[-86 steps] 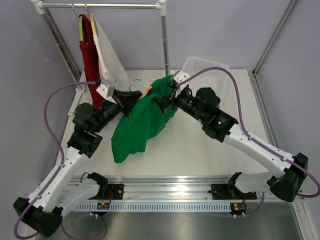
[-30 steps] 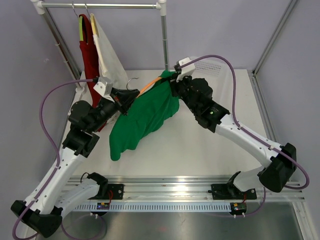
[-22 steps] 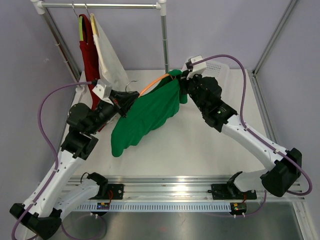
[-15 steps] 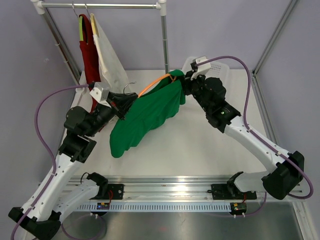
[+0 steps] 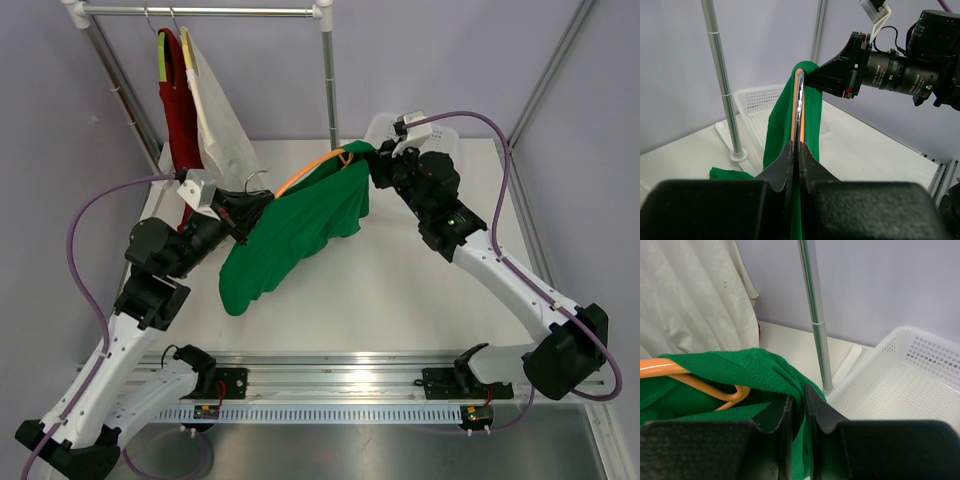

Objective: Remove the t-shirt from the hanger
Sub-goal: Remove the tshirt from the hanger

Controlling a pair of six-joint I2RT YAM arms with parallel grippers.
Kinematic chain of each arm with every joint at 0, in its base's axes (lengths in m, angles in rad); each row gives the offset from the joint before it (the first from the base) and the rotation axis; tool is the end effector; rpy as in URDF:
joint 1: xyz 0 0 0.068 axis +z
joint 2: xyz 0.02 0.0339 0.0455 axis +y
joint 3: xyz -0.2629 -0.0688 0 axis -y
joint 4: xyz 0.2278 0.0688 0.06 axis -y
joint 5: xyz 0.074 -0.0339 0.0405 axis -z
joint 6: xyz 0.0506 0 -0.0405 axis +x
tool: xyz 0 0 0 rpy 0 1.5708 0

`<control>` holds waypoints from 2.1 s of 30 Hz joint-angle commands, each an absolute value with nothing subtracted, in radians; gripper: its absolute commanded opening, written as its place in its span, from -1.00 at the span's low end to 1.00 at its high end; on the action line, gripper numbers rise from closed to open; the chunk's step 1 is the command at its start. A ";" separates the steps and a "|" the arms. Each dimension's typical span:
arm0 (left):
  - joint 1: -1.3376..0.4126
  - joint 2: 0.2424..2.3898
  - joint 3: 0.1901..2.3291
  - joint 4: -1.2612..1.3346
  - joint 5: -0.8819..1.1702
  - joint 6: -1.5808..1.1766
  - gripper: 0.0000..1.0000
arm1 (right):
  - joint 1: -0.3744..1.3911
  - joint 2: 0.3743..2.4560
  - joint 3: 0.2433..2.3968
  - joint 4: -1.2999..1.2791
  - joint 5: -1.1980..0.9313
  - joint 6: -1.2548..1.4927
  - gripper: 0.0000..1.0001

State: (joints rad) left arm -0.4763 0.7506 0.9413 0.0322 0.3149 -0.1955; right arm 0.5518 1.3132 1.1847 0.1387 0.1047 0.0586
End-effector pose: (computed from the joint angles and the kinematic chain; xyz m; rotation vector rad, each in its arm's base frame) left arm 0.1342 -0.0869 0.4219 0.4630 1.3232 -0.7735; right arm 0.2676 0.1585 0.3993 -0.3031 1.5450 0.3987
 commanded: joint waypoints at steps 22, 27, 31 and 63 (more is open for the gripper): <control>-0.472 0.637 0.951 0.156 0.420 -0.232 -1.00 | 0.382 1.400 1.180 0.231 0.011 0.112 -0.49; -0.472 0.666 0.982 0.128 0.486 -0.247 -1.00 | 0.379 1.416 1.172 0.271 -0.023 0.115 -0.49; -0.472 0.686 0.999 0.104 0.473 -0.242 -1.00 | 0.376 1.422 1.178 0.284 -0.021 0.115 -0.49; -0.472 0.574 1.022 -0.034 0.606 -0.275 -1.00 | 0.359 1.433 1.083 0.433 0.005 0.112 -0.47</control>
State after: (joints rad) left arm -0.4675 0.6697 0.9962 -0.1886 0.4686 -0.2123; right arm 0.4290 1.4075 1.0771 0.3973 -0.1539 0.1539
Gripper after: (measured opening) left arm 0.023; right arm 0.270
